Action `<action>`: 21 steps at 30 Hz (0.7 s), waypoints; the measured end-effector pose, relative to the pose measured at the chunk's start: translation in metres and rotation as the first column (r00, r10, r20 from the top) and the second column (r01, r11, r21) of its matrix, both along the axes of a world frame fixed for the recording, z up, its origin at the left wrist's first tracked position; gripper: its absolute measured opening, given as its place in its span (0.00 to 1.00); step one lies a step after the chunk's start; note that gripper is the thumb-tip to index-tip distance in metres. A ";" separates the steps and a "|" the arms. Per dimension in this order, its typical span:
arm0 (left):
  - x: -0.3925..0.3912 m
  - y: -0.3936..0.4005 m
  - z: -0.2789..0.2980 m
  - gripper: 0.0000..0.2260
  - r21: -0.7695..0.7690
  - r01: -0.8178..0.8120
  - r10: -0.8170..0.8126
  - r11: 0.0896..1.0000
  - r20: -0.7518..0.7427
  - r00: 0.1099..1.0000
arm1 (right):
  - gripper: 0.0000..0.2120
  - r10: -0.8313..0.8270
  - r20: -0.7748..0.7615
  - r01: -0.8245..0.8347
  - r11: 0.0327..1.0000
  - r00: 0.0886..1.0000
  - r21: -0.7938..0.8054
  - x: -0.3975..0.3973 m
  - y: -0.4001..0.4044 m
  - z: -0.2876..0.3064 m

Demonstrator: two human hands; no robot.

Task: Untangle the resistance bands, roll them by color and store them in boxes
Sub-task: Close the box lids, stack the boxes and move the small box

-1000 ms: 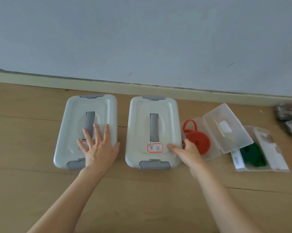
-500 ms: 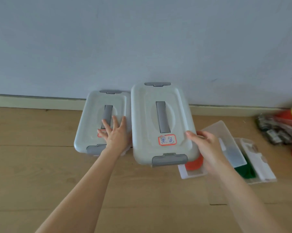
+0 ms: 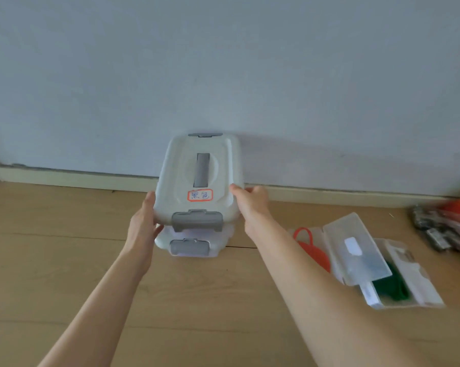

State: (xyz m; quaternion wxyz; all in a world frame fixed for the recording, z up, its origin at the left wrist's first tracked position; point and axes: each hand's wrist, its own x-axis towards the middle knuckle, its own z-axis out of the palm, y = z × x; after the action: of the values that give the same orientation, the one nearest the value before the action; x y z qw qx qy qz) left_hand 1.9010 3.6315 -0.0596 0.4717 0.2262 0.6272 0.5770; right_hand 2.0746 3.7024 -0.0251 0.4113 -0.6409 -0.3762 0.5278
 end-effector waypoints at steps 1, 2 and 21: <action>-0.001 -0.002 0.002 0.12 -0.017 -0.015 0.015 1.000 -0.001 1.000 | 0.13 0.009 0.015 -0.009 1.000 1.000 -0.014 -0.009 0.002 -0.003; -0.001 -0.002 0.003 0.10 -0.048 -0.038 0.037 0.998 -0.015 0.999 | 0.12 0.026 0.031 -0.025 0.999 0.999 -0.028 -0.015 0.003 -0.005; 0.167 -0.041 0.003 0.13 -0.327 0.316 -0.447 0.891 -0.501 0.741 | 0.05 0.267 0.524 -0.159 0.957 0.808 -0.243 0.175 -0.081 -0.030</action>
State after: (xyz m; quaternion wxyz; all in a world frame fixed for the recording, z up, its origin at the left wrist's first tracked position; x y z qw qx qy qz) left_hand 2.0678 3.5902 -0.0569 0.3959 0.4564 0.7377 0.3012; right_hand 2.2494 3.6212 -0.0546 0.1610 -0.7549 -0.4970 0.3964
